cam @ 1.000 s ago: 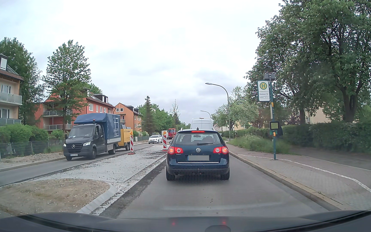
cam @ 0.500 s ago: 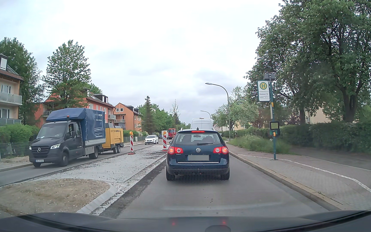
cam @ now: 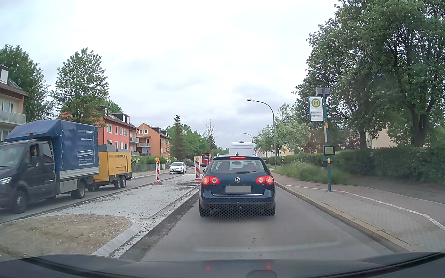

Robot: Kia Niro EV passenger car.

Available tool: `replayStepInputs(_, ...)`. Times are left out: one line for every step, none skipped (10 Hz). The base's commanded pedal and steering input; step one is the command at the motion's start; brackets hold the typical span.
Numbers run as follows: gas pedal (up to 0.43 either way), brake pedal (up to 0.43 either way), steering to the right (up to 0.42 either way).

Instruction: Follow the waypoints while adhering to traffic rules and regulations

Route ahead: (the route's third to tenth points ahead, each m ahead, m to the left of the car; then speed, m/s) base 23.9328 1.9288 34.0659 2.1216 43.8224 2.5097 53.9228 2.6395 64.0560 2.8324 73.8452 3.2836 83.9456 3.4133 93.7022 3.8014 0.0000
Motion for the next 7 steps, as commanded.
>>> replayStepInputs(0.000,0.244,-0.011)
replayStepInputs(0.000,0.244,-0.011)
replayStepInputs(0.000,0.244,-0.011)
replayStepInputs(0.000,0.244,-0.011)
replayStepInputs(0.000,0.244,-0.011)
replayStepInputs(0.000,0.244,-0.011)
replayStepInputs(0.000,0.244,-0.011)
